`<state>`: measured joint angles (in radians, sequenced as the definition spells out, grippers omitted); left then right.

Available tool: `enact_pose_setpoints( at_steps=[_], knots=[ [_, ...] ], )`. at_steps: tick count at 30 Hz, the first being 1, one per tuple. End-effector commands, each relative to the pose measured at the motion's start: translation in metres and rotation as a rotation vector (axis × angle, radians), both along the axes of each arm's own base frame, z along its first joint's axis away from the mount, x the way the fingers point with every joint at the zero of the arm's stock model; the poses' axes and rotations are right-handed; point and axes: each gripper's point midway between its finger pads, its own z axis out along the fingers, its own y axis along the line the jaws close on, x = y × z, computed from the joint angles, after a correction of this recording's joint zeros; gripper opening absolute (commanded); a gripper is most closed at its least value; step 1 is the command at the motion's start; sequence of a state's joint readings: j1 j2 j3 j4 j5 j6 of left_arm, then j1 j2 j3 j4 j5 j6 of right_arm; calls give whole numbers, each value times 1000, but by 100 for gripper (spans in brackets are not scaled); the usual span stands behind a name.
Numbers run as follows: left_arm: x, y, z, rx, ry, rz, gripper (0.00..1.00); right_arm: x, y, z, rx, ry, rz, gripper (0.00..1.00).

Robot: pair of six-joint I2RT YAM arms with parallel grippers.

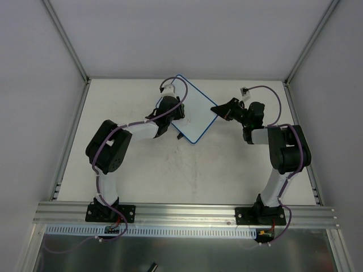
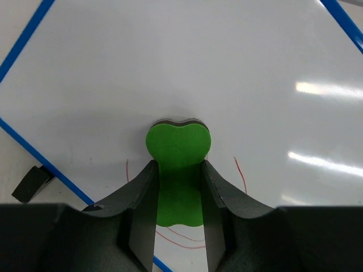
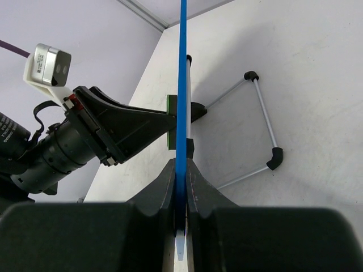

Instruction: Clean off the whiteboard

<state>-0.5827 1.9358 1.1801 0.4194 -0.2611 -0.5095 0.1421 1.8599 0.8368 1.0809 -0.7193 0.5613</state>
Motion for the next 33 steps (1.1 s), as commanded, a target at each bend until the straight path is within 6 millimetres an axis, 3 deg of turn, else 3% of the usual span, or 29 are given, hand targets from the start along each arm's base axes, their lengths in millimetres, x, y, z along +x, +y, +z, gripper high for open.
enact_pose_setpoints(
  at_steps=[1, 12, 17, 21, 25, 33],
  knots=[
    [-43, -60, -10, 9, 37, -311, 0, -6, 14, 39, 25, -177, 71, 0],
    [-71, -92, 0, 49, -36, -524, 0, -5, 14, 39, 24, -178, 71, 0],
    [-68, -89, -5, 52, -23, -489, 0, -5, 14, 39, 26, -175, 71, 0],
    [-64, -81, -13, 56, 9, -427, 0, -6, 14, 39, 27, -176, 71, 0],
    [-52, -55, -23, 70, 56, -253, 0, -6, 14, 40, 27, -179, 73, 0],
    [-42, -16, -43, -27, 154, -93, 0, -6, 14, 39, 28, -180, 74, 0]
  ],
)
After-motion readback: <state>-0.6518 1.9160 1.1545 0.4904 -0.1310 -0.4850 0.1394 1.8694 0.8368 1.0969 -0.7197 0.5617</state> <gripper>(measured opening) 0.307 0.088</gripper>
